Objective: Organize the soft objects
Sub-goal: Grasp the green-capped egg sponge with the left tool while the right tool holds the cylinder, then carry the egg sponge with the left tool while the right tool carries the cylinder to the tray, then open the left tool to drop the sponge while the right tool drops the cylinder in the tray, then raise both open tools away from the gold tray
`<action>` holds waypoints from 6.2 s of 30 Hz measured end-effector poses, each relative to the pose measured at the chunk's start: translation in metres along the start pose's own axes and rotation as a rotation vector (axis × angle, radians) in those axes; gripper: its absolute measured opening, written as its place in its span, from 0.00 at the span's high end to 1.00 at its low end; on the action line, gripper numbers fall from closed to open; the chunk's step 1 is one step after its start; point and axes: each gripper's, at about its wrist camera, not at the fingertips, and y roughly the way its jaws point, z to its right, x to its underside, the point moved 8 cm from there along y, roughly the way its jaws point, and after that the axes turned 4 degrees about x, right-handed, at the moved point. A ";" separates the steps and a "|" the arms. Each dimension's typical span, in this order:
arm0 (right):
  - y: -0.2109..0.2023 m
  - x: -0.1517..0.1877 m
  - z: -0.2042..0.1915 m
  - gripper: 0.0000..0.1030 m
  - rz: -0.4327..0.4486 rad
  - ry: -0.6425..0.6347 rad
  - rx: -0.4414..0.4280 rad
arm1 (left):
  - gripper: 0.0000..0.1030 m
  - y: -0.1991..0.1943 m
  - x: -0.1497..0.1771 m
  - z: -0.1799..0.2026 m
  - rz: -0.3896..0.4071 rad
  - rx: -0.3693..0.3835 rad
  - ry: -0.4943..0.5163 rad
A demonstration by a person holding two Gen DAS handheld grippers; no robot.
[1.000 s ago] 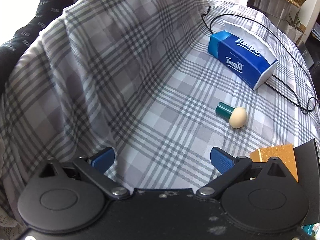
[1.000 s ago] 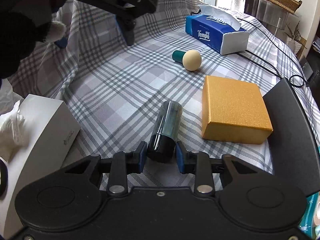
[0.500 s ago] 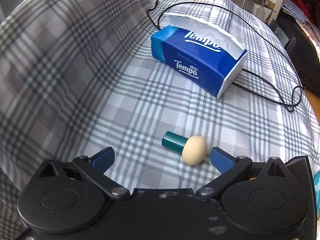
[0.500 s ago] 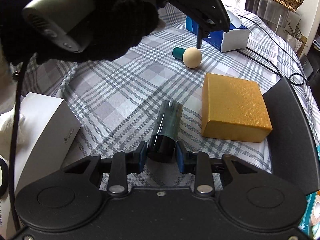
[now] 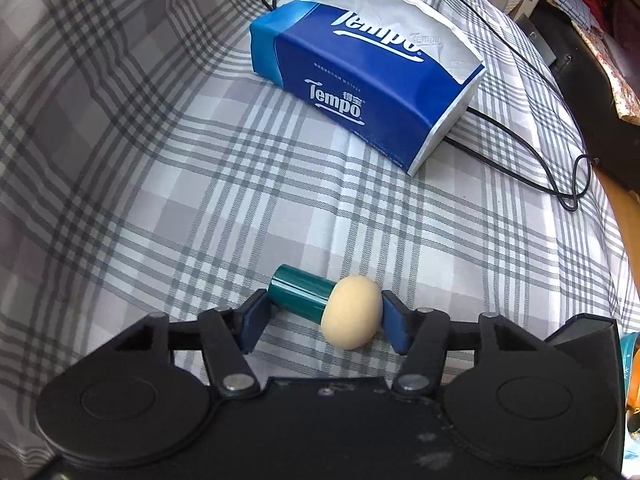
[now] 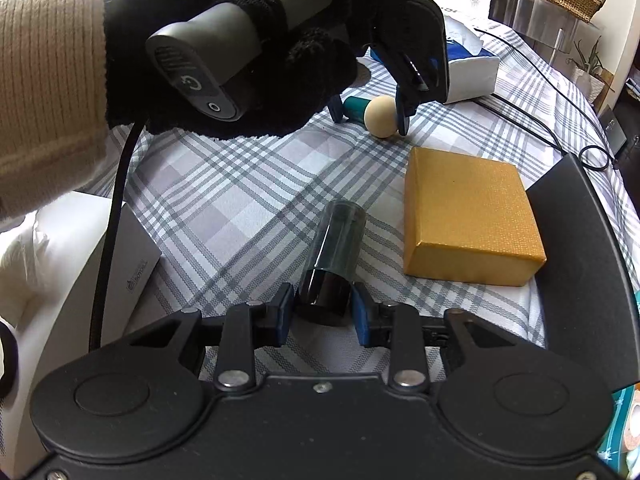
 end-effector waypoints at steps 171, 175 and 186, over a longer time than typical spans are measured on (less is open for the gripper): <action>-0.239 0.109 0.256 0.56 -0.002 0.807 0.717 | 0.04 -0.206 0.199 0.256 0.141 0.213 0.386; -0.240 0.106 0.251 0.55 -0.009 0.794 0.724 | 0.03 -0.212 0.198 0.250 0.152 0.217 0.374; -0.244 0.110 0.249 0.54 -0.014 0.812 0.743 | 0.02 -0.218 0.198 0.245 0.166 0.201 0.374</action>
